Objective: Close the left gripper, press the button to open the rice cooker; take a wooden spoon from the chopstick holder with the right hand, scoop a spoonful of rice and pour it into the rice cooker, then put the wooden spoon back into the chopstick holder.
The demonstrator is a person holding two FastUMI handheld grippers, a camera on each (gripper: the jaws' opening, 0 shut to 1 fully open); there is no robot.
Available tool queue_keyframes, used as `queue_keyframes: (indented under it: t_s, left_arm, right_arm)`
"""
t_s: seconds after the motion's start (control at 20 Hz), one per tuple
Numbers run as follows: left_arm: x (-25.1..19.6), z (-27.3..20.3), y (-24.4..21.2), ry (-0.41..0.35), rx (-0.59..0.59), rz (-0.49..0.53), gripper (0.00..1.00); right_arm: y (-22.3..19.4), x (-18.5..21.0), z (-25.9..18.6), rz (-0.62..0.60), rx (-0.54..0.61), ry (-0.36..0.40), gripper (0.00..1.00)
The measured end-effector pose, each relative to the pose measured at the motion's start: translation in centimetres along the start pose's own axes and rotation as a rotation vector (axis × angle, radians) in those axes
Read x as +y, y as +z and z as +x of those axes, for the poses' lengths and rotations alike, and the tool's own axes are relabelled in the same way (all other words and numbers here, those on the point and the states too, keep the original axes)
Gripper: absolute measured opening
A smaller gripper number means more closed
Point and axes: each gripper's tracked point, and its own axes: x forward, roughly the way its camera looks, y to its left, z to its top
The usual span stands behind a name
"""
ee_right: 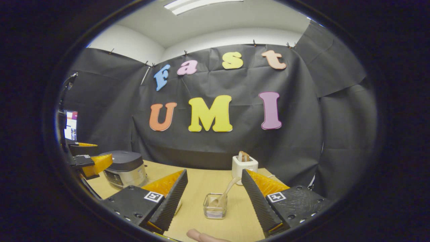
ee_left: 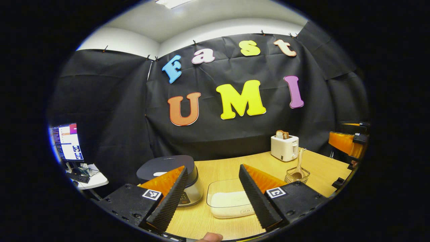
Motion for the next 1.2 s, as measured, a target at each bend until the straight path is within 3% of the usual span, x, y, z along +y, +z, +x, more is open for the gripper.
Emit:
queue_keyframes:
  t_s: [0.3,0.45,1.2]
  left_arm:
    - [-3.1,-1.1,-1.8,-0.073,0.030,-0.080,0.96]
    - [-3.1,-0.6,-2.6,-0.066,0.053,-0.085,1.00]
    - [-4.4,-0.3,-3.3,-0.089,0.038,-0.121,0.99]
  right_arm:
    - [-1.5,-1.4,-0.9,-0.007,0.047,-0.030,0.96]
    - [-2.1,-1.4,-1.1,-0.015,0.064,-0.036,0.96]
    - [-2.9,-0.5,-1.0,-0.062,0.067,-0.011,0.96]
